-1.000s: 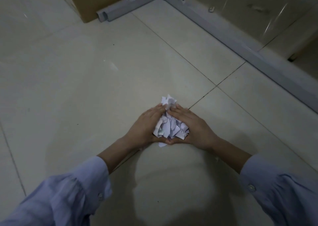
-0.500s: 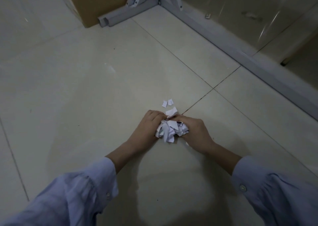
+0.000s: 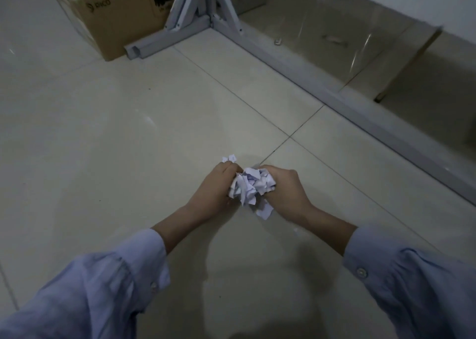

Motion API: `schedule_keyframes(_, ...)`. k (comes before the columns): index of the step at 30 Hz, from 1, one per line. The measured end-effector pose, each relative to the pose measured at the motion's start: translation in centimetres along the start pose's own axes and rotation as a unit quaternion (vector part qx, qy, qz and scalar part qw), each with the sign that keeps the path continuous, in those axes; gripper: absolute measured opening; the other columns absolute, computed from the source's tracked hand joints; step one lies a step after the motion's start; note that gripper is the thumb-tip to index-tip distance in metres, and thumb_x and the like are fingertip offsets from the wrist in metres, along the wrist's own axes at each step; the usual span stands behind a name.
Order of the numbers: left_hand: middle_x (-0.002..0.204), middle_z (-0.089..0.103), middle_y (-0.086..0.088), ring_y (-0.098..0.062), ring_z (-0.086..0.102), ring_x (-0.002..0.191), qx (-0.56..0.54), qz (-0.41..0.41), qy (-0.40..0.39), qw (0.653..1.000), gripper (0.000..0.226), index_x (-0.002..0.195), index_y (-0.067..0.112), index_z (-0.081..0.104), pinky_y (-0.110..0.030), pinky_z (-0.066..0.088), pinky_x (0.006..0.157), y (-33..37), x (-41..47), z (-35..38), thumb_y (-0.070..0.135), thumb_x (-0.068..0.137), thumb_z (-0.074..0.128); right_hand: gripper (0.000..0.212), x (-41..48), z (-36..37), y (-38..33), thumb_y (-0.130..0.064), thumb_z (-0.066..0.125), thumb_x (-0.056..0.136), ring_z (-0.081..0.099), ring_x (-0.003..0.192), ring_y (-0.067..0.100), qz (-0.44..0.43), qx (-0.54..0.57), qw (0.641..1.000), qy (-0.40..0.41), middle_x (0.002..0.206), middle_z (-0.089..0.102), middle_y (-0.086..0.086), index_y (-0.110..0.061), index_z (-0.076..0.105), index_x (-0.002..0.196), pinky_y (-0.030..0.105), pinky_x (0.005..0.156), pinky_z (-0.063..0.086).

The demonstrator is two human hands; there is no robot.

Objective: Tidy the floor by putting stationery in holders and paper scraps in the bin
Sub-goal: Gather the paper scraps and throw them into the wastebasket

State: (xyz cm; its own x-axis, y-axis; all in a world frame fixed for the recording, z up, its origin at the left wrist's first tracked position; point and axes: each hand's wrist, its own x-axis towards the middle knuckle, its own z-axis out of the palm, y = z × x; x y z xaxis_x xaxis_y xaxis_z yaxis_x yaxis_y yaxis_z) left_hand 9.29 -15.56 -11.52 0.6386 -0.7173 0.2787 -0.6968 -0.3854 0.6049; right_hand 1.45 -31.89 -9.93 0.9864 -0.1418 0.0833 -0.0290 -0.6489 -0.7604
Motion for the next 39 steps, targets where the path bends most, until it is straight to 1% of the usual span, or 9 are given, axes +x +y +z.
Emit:
schedule_keyframes(3,0.077,0.058,-0.02,-0.019,0.037,0.075,0.017,0.03,-0.012,0.999,0.028,0.089,0.012,0.046,-0.024,0.023,0.062,1.4,1.1,-0.1,0.003,0.063,0.05,0.017,-0.5,-1.9,-0.5,-0.016,0.05,0.065,0.048,0.059,0.009,0.008,-0.024,1.0,0.017,0.059,0.06,0.004,-0.004,0.062,0.068,0.014,0.054,0.034)
schedule_keyframes(6,0.079,0.058,-0.017,-0.018,0.04,0.075,0.022,0.03,-0.027,0.999,0.025,0.085,0.005,0.053,-0.026,0.023,0.062,2.6,2.3,-0.1,0.017,0.068,0.039,0.033,-1.2,-3.7,-1.1,-0.033,0.044,0.065,0.044,0.055,0.002,0.0,-0.028,0.999,0.041,0.058,0.058,0.005,-0.004,0.061,0.066,0.014,0.054,0.032)
schedule_keyframes(10,0.079,0.057,-0.021,-0.024,0.048,0.071,0.035,0.034,-0.037,0.998,0.018,0.081,-0.004,0.056,-0.024,0.024,0.062,5.6,4.1,-0.8,0.005,0.074,0.043,0.037,-1.9,-6.2,-1.8,-0.034,0.039,0.065,0.039,0.061,0.007,0.006,-0.013,0.996,0.093,0.058,0.057,0.013,-0.001,0.056,0.063,0.021,0.054,0.032)
schedule_keyframes(14,0.074,0.051,-0.019,-0.023,0.039,0.067,0.002,0.066,-0.048,0.997,0.006,0.078,0.004,0.051,-0.023,0.013,0.058,8.9,5.7,-1.6,-0.001,0.078,0.048,0.016,-3.1,-8.9,-2.7,-0.022,0.048,0.064,0.034,0.059,0.01,0.042,-0.014,0.993,0.111,0.049,0.04,-0.008,-0.026,0.037,0.053,0.015,0.051,0.027)
schedule_keyframes(21,0.065,0.031,0.013,-0.021,0.036,0.067,0.017,0.098,-0.105,0.989,0.049,0.064,0.028,0.022,-0.025,0.019,0.055,14.9,7.9,-1.2,-0.006,0.081,0.053,0.016,-6.9,-14.2,-2.9,-0.022,0.053,0.07,0.035,0.063,0.012,0.062,-0.022,0.987,0.148,0.059,0.046,0.001,-0.014,0.046,0.058,0.028,0.058,0.031)
schedule_keyframes(27,0.076,0.048,-0.005,-0.021,0.044,0.07,0.009,0.149,-0.147,0.978,0.02,0.075,0.013,0.041,-0.025,0.022,0.06,20.3,9.6,-0.4,0.001,0.085,0.054,0.032,-11.1,-19.0,-4.9,-0.006,0.059,0.077,0.034,0.048,0.0,0.148,-0.025,0.974,0.169,0.053,0.044,-0.007,-0.021,0.042,0.054,0.019,0.049,0.031)
schedule_keyframes(30,0.086,0.059,-0.014,-0.021,0.048,0.074,0.035,0.175,-0.162,0.971,0.01,0.08,0.01,0.049,-0.024,0.024,0.06,23.6,10.1,-0.6,0.003,0.087,0.052,0.015,-13.3,-21.3,-6.3,-0.019,0.051,0.064,0.038,0.05,0.007,0.182,-0.014,0.966,0.181,0.056,0.049,0.0,-0.005,0.052,0.059,0.023,0.05,0.037)
schedule_keyframes(34,0.095,0.064,-0.011,-0.026,0.058,0.085,0.05,0.178,-0.194,0.963,0.008,0.091,0.003,0.057,-0.026,0.033,0.064,27.6,10.3,-0.8,0.006,0.089,0.051,0.016,-16.4,-24.4,-8.4,-0.011,0.056,0.066,0.041,0.051,0.01,0.206,0.029,0.96,0.189,0.065,0.056,0.012,0.003,0.061,0.071,0.02,0.045,0.038)
schedule_keyframes(39,0.083,0.063,0.001,-0.018,0.057,0.071,0.023,0.197,-0.237,0.951,0.013,0.098,0.008,0.061,-0.027,0.042,0.06,34.3,9.7,-1.2,0.013,0.087,0.058,0.036,-21.1,-29.2,-10.1,0.004,0.056,0.077,0.034,0.035,0.003,0.237,0.0,0.956,0.172,0.038,0.044,-0.011,-0.015,0.043,0.05,0.009,0.038,0.029)
